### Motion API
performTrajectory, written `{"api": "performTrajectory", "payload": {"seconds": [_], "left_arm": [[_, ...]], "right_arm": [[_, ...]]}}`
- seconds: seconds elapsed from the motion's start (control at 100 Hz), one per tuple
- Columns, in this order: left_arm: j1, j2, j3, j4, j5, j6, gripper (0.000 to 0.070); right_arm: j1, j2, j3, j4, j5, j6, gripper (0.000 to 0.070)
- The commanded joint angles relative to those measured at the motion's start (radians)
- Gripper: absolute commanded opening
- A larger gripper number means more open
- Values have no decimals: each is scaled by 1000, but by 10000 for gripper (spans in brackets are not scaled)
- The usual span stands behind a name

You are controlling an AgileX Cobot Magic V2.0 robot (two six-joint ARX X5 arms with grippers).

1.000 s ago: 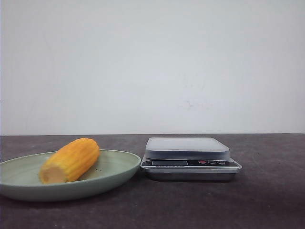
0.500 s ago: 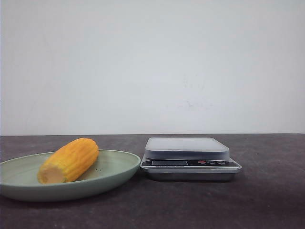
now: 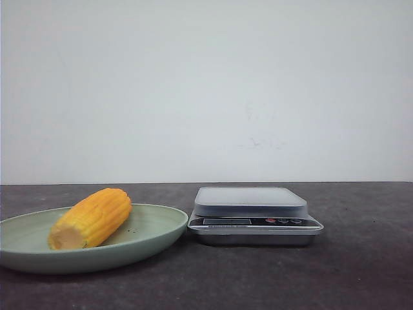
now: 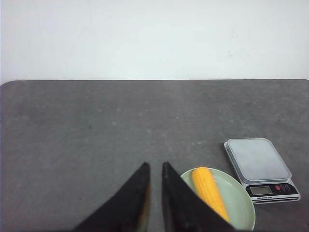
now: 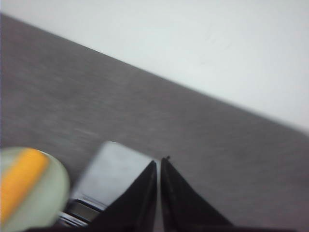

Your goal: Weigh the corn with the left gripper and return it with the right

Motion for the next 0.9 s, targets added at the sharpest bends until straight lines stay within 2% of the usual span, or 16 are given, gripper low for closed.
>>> {"api": "performTrajectory", "payload": {"seconds": [0.0, 0.15, 0.23, 0.3, 0.39, 0.58, 0.72, 0.81, 0.89], "left_arm": [[-6, 4, 22, -47, -3, -3, 0], [-6, 4, 22, -47, -3, -3, 0], [-6, 4, 22, -47, -3, -3, 0], [-6, 4, 22, -47, -3, -3, 0], [-6, 4, 22, -47, -3, -3, 0], [-6, 4, 22, -47, -3, -3, 0], [-6, 4, 22, -47, -3, -3, 0], [-6, 4, 22, -47, -3, -3, 0], [-6, 4, 22, -47, -3, -3, 0]], "right_arm": [[-92, -44, -67, 140, -162, -119, 6], [-328, -220, -356, 541, -372, -337, 7], [-457, -329, -542, 723, -452, -365, 7], [-566, -436, -701, 812, -506, -360, 6], [-692, -578, -880, 854, -550, -353, 7], [-900, -828, -1176, 853, -564, -300, 7], [-971, -941, -1303, 854, -632, -274, 7], [-988, -968, -1354, 868, -630, -275, 7], [-993, -968, -1357, 822, -629, -275, 6]]}}
